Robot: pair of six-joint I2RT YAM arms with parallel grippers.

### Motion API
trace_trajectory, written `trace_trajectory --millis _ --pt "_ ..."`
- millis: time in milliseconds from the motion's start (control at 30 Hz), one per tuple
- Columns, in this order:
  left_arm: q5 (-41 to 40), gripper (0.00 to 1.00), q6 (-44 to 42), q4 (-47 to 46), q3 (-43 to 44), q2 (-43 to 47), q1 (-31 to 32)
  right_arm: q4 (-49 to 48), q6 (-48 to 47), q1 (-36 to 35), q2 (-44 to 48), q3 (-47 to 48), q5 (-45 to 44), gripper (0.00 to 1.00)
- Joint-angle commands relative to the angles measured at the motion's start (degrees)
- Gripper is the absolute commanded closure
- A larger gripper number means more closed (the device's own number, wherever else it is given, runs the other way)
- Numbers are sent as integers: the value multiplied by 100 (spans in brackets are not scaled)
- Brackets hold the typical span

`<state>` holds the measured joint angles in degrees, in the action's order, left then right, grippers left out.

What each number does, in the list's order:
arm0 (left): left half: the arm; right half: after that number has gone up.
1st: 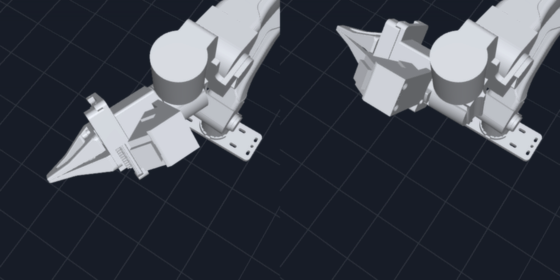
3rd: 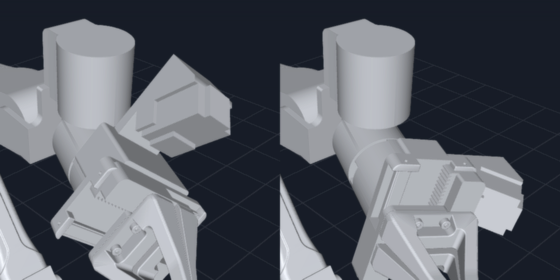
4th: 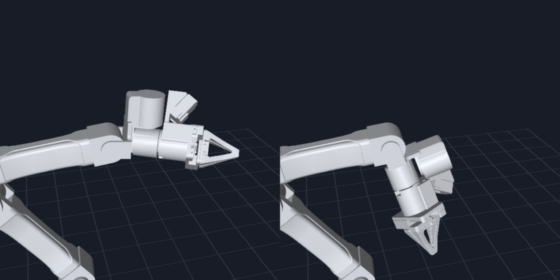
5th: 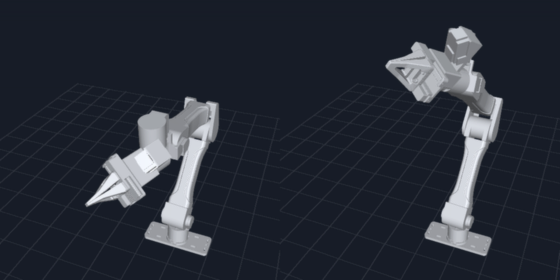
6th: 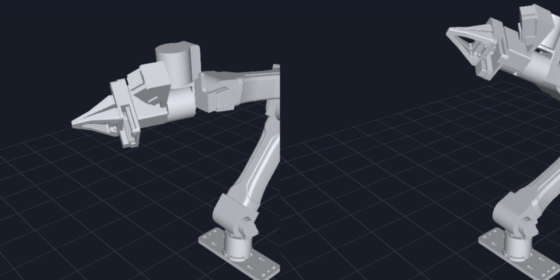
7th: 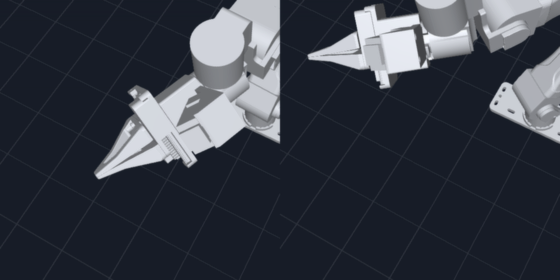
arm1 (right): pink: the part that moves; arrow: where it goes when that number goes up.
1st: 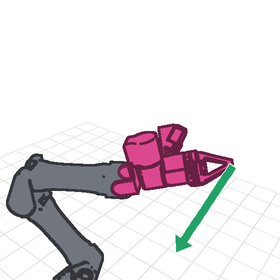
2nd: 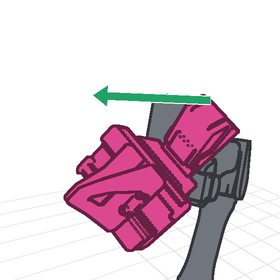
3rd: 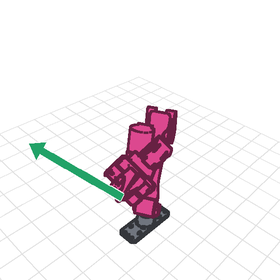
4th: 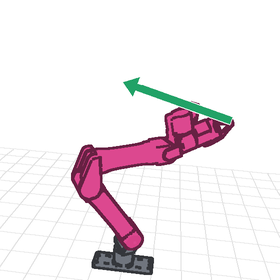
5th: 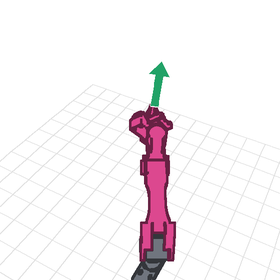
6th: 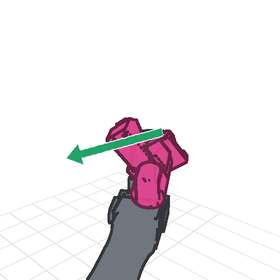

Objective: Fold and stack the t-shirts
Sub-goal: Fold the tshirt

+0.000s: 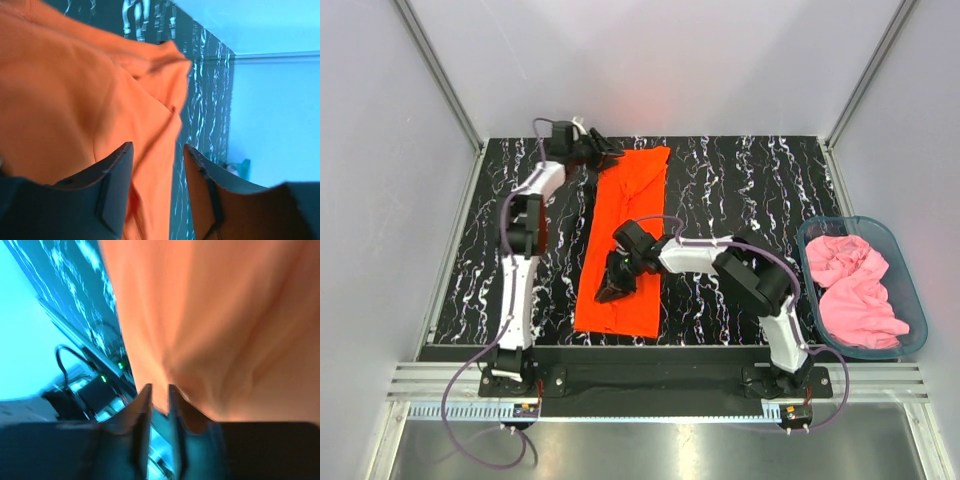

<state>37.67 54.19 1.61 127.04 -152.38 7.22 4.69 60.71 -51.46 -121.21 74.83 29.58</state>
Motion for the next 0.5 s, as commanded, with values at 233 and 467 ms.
trace_trajectory --millis 233,467 --pt "-1402 46 -2281 2465 -4324 5619 33 2176 -1878 786 2819 -1231 503 46" --pt "-2631 49 -1617 3056 -8044 8554 780 1800 -2467 857 3174 -2402 548 98"
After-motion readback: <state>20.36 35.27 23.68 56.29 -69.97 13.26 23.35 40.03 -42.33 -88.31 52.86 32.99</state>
